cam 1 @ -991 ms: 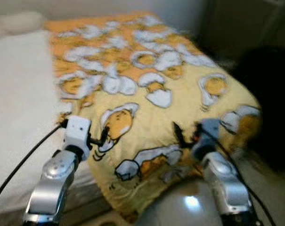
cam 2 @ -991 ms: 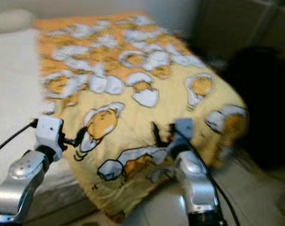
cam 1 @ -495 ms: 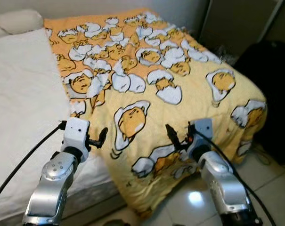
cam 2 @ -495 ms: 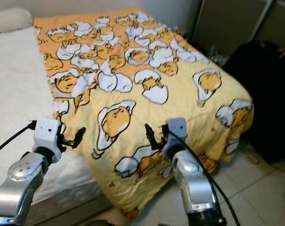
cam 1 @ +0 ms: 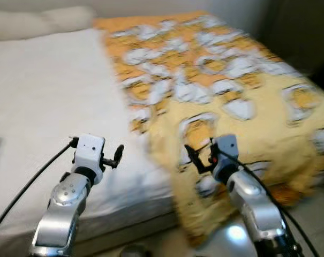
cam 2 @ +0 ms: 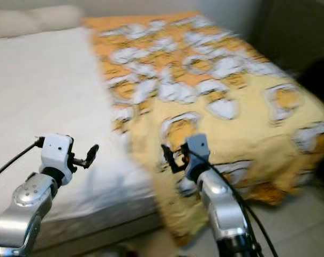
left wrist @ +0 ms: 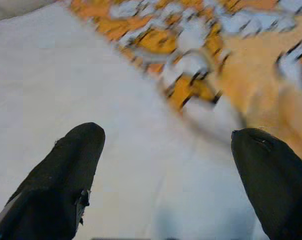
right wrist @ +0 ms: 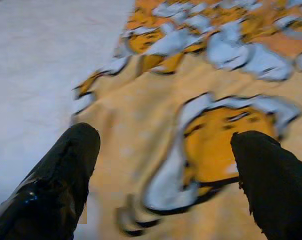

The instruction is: Clean up the room

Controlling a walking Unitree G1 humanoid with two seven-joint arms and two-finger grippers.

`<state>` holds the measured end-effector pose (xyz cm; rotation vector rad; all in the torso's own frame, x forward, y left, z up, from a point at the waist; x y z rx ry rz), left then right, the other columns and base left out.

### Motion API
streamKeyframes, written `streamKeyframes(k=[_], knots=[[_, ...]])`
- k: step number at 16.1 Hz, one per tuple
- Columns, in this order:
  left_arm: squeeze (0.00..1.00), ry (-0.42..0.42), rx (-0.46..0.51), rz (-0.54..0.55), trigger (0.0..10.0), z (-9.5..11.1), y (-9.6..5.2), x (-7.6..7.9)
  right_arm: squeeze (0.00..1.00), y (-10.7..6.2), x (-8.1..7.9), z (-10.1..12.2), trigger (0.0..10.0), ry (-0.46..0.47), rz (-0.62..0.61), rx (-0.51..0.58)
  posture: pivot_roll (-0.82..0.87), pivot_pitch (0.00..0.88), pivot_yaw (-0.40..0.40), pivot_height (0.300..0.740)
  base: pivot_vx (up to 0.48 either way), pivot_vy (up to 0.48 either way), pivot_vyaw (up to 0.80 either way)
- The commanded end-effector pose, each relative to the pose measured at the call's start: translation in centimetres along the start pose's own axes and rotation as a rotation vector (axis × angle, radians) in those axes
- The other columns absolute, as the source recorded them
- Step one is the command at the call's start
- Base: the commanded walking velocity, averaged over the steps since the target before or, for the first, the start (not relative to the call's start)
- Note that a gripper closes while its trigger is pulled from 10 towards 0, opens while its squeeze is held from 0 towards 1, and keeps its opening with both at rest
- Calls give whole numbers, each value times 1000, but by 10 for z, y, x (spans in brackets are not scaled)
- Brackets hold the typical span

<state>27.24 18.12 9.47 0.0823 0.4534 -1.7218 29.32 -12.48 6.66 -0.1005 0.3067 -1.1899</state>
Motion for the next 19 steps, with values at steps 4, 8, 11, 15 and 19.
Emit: streamKeyframes(k=[4,8,11,15,19], knots=[[0,-36,9,29,10000,3,1,0,0,0,4,2,10000,-42,22,-7,25,0,-14,740,0,-240,0],[0,-23,-2,18,10000,2,1,2,0,4,8,0,10000,-116,48,-51,27,0,-22,740,0,0,0],[0,-18,-5,-12,10000,3,2,5,1000,7,4,-2,10000,-107,117,-76,17,0,-12,740,0,0,0],[0,15,-20,-120,10000,1,0,13,1000,26,4,-5,10000,-139,150,-171,19,0,-11,740,0,0,0],[0,84,-40,-328,10000,1,-27,18,1000,63,-3,-11,10000,-239,145,-301,85,0,-28,740,0,0,0]])
Point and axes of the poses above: a point about 5 cm out from each wrist's last joint towards the gripper, its own y axis pointing out of the wrist towards the gripper, its own z axis along the axis of the wrist's last joint, x = y × z, the point moved 2 cm from there along y, pointing out of the wrist towards the gripper, and after that the axes turned 8 degrees about y, right-handed, at the moved point
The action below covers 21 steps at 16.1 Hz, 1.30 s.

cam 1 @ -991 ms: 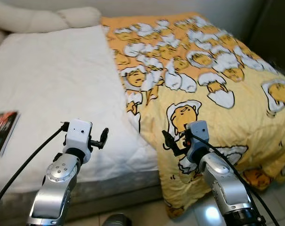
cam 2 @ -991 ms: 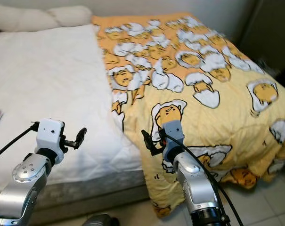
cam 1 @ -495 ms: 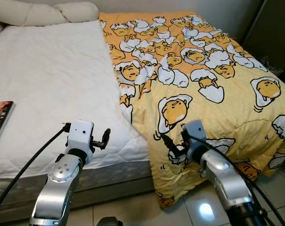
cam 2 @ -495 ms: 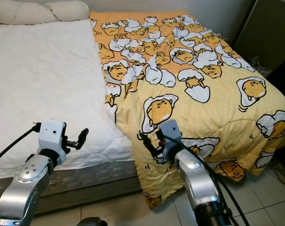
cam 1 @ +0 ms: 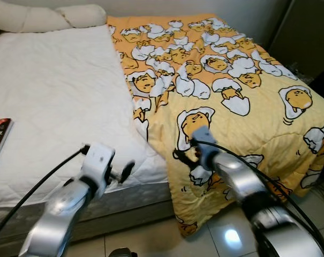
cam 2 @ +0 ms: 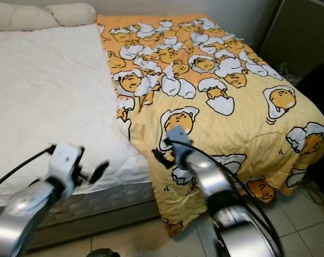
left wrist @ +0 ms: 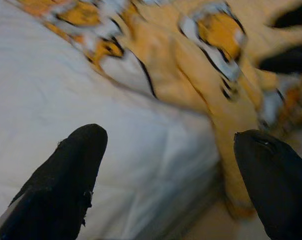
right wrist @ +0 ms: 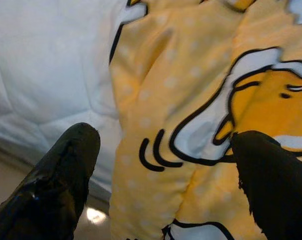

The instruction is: Clean up the room

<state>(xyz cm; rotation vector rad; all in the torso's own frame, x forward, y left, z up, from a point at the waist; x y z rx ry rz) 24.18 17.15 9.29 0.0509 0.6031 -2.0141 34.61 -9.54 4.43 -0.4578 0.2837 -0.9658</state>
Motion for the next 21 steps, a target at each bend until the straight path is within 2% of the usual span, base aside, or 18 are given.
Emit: streamKeyframes(k=[1,2,3,4,6,7,9,14,15,16,17,18,21], knots=[[0,7,-1,-55,10000,4,-10,4,1000,4,0,-2,10000,-39,-23,-29,97,0,-27,740,0,0,0],[0,15,-19,-98,10000,3,-23,7,1000,9,-1,0,10000,-70,-41,-44,117,0,-26,740,0,0,0],[0,26,-36,-126,10000,3,-33,11,0,11,-3,0,10000,-81,-48,-55,144,5,-28,740,0,0,0],[0,31,-43,-132,10000,3,-36,12,0,12,-3,0,10000,-88,-55,-60,152,17,-29,740,0,0,0],[0,40,-75,-131,10000,8,-63,16,0,16,-3,1,10000,-111,-100,-58,221,107,-25,740,0,0,0],[0,41,-82,-127,10000,8,-68,15,0,16,-3,2,10000,-113,-117,-56,227,114,-25,740,0,0,0],[0,51,-99,-113,10000,17,-88,19,0,17,-5,0,10000,-122,-135,-53,279,169,-31,740,0,0,0],[0,67,-66,95,10000,38,-111,6,0,16,0,2,10000,-147,-205,-7,354,240,-25,740,0,0,0],[0,66,-64,111,10000,38,-113,5,0,16,1,3,7882,-147,-216,-3,364,238,-22,740,0,0,0],[0,63,-64,126,10000,36,-118,3,0,16,3,5,2549,-146,-233,5,376,241,-24,740,0,0,0],[0,62,-66,124,10000,34,-122,4,0,16,5,7,0,-140,-245,13,385,251,-27,740,0,0,0],[0,54,-75,119,10000,31,-128,5,0,16,6,12,0,-127,-243,26,396,261,-31,740,0,0,0],[0,49,-83,104,10000,29,-130,8,0,16,7,15,0,-127,-249,26,405,272,-29,740,0,0,0]])
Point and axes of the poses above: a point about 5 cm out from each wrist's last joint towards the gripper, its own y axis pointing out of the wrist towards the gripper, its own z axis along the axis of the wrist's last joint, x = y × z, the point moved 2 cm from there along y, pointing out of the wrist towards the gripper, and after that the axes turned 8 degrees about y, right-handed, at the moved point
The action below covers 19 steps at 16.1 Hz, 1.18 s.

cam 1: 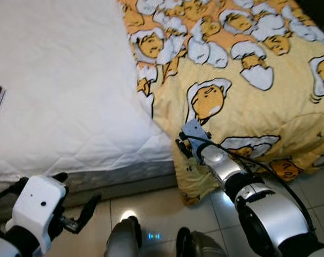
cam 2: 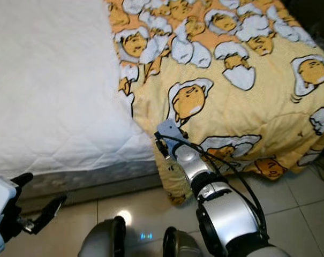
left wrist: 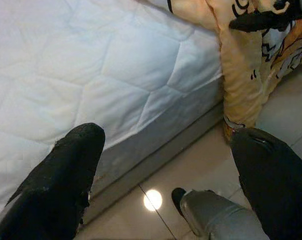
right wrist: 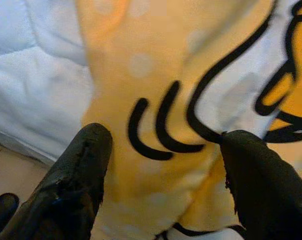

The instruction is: Clean up the room

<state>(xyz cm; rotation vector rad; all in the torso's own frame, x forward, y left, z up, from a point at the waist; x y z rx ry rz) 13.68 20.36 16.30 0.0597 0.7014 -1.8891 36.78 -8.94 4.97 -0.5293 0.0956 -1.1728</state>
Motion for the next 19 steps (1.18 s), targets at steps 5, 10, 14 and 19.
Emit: streamKeyframes(k=[5,10,14,19], knots=[[0,0,9,-6,10000,2,-8,2,0,0,6,-2,0,35,-10,-22,400,262,-28,740,0,0,0],[0,-121,57,60,10000,4,1,11,0,-4,4,-4,0,173,42,53,280,167,-70,740,0,0,0],[0,-195,104,133,10000,-2,39,8,1000,-25,11,-16,10000,348,89,237,121,3,-49,740,0,0,0],[0,-198,116,182,10000,-2,94,3,1000,-85,17,-36,10000,408,48,307,11,0,15,740,0,0,0]])
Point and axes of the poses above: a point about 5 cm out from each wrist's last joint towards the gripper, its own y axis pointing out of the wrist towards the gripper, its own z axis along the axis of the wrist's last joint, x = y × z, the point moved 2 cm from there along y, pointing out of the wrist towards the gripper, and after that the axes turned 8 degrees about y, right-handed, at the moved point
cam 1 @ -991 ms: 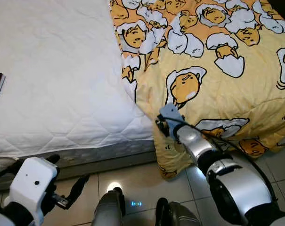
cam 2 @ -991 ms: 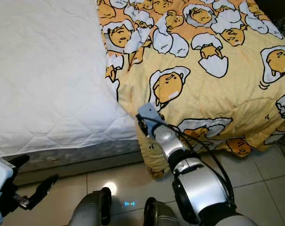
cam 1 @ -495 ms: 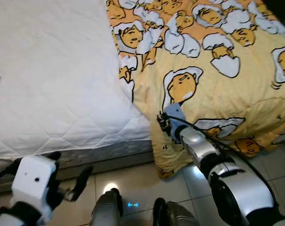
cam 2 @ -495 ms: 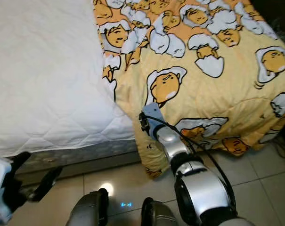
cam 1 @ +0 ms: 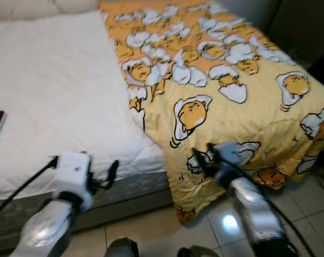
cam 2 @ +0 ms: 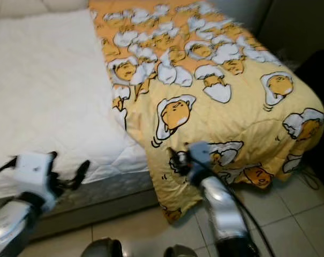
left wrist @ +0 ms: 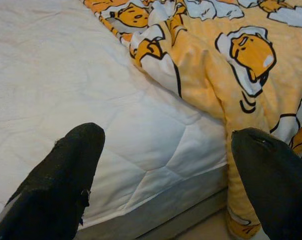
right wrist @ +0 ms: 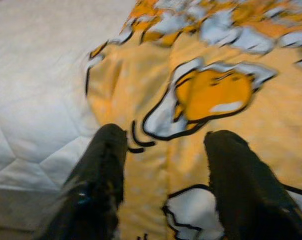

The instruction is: Clean up the room

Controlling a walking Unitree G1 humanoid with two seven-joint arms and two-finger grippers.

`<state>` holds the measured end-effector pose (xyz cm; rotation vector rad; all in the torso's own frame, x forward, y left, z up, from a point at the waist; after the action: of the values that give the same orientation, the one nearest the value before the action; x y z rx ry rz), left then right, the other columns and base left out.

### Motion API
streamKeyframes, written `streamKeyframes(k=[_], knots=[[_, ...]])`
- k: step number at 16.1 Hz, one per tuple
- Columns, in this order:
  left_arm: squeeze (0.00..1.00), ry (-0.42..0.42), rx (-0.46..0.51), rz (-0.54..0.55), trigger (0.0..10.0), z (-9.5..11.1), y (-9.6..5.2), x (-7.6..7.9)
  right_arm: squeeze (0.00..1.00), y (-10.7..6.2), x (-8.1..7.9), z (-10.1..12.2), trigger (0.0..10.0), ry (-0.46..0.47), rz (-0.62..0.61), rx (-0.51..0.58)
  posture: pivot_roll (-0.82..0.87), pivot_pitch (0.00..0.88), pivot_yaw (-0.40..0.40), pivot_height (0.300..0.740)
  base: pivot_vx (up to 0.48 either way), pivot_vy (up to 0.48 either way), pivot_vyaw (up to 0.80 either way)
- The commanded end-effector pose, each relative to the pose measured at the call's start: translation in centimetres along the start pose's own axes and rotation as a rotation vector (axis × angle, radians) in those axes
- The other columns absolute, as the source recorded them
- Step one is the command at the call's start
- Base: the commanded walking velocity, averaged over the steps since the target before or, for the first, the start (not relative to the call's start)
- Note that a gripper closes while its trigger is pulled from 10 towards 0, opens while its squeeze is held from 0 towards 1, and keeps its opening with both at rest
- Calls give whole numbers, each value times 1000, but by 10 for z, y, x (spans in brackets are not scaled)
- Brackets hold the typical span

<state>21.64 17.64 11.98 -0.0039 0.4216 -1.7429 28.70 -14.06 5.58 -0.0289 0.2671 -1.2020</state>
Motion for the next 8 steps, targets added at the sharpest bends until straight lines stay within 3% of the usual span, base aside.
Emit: streamKeyframes(k=[1,2,5,8], knots=[[0,1,-12,12,10000,-5,10,0,1000,-19,8,10,10000,38,-46,16,-13,0,30,740,0,0,0],[0,-5,-13,17,10000,-5,12,0,1000,-23,10,11,10000,47,-53,21,-15,0,31,740,0,0,0],[0,-25,-14,59,10000,-9,25,-3,1000,-38,10,11,10000,66,-90,-15,-28,0,30,740,179,0,800],[0,-33,-6,57,10000,-7,35,-3,1000,-35,17,14,10000,79,-155,-16,-41,0,42,740,303,0,800]])
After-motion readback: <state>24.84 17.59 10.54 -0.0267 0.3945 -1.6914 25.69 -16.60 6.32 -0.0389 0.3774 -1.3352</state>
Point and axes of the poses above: a point about 5 cm out from each wrist's last joint towards the gripper, its own y axis pointing out of the wrist towards the gripper, its own z axis along the axis of the wrist's last joint, x = y × z, the point moved 2 cm from there along y, pointing out of the wrist towards the gripper, and after that the axes turned 8 degrees about y, right-handed, at the moved point
